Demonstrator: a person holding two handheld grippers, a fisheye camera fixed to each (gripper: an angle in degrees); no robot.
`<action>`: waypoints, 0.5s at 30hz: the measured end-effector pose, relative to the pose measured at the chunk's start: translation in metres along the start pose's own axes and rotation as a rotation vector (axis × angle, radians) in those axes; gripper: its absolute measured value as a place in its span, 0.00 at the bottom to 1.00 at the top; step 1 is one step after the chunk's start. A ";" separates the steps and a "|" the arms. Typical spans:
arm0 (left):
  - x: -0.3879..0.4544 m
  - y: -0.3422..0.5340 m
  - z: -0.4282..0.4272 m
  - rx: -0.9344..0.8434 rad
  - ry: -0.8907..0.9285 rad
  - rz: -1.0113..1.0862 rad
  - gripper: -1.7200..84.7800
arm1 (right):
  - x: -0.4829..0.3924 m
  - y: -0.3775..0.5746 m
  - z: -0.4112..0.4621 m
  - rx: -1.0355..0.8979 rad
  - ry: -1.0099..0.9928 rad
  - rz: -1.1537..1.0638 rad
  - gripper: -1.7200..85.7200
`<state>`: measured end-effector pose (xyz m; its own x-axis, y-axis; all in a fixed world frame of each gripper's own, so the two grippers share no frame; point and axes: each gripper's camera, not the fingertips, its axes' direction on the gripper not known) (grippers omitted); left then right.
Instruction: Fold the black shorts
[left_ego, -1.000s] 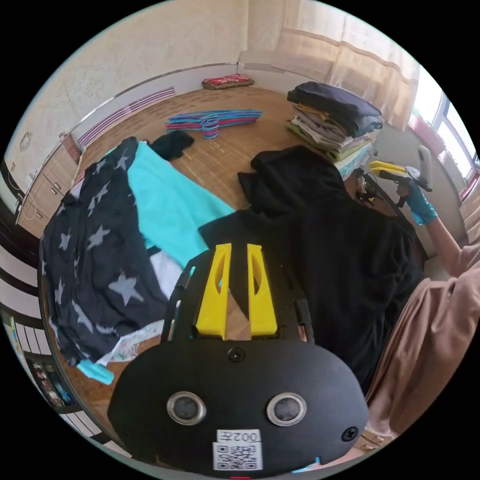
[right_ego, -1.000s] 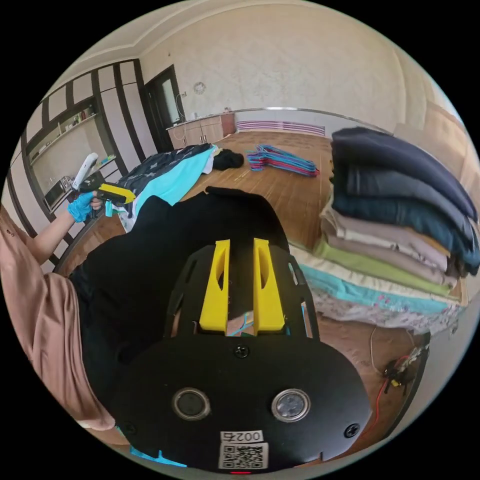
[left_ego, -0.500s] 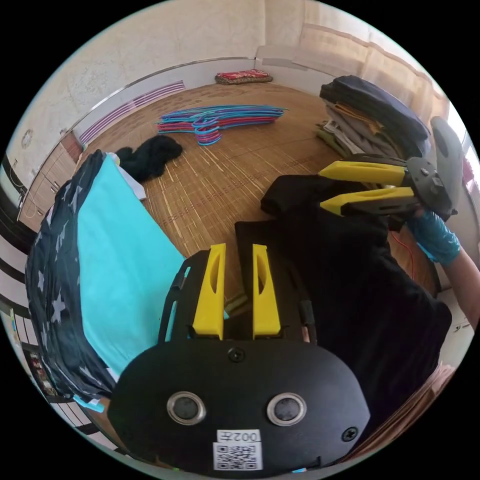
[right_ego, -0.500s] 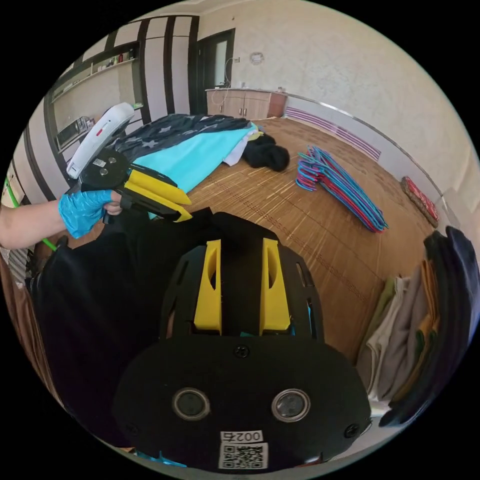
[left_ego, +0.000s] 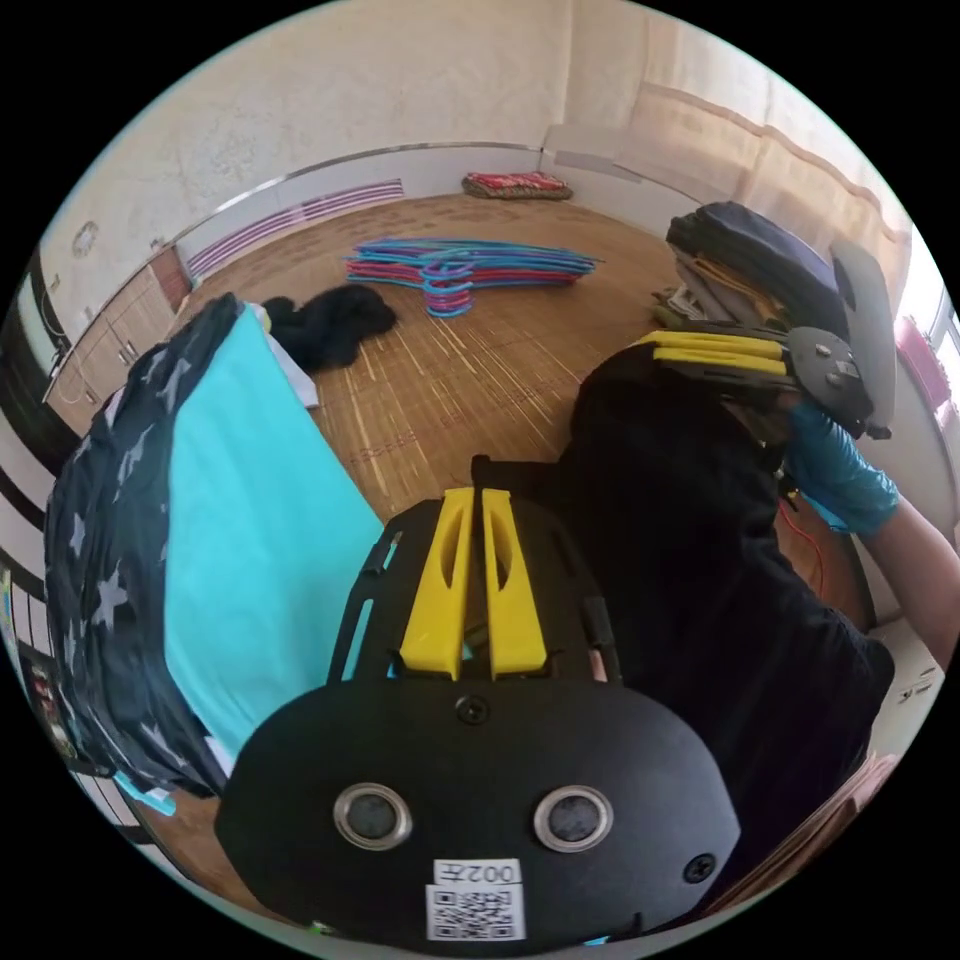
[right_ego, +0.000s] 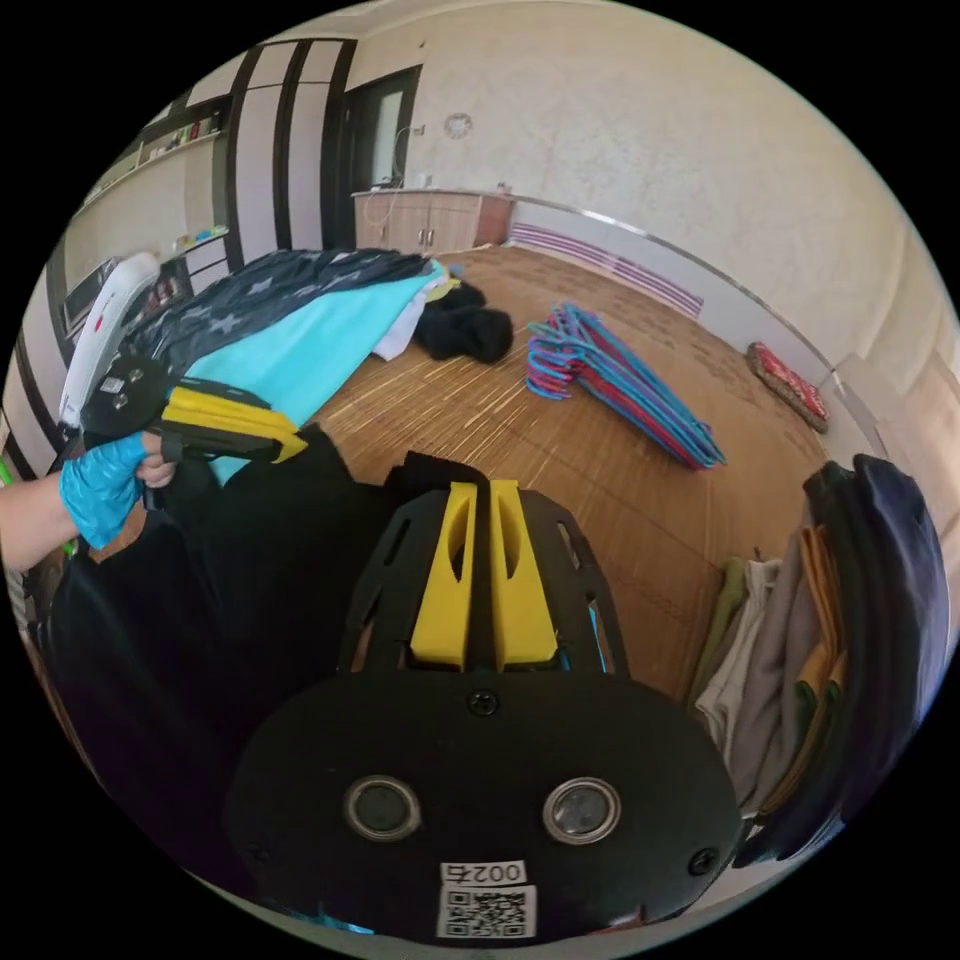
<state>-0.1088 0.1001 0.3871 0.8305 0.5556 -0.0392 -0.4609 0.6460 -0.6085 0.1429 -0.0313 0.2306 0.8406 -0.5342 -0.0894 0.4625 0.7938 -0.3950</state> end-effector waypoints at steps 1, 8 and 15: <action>-0.004 0.003 -0.008 0.018 -0.044 -0.016 0.00 | 0.003 -0.002 0.000 0.005 0.002 0.009 0.03; -0.018 0.012 -0.038 0.099 -0.088 -0.096 0.01 | 0.028 -0.030 0.004 0.056 0.019 0.060 0.02; -0.006 -0.004 -0.037 0.085 -0.175 -0.095 0.01 | 0.019 -0.066 0.037 0.017 0.083 -0.003 0.02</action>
<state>-0.1005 0.0749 0.3605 0.8080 0.5677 0.1576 -0.4142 0.7375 -0.5334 0.1392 -0.0827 0.2890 0.8134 -0.5583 -0.1637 0.4703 0.7966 -0.3798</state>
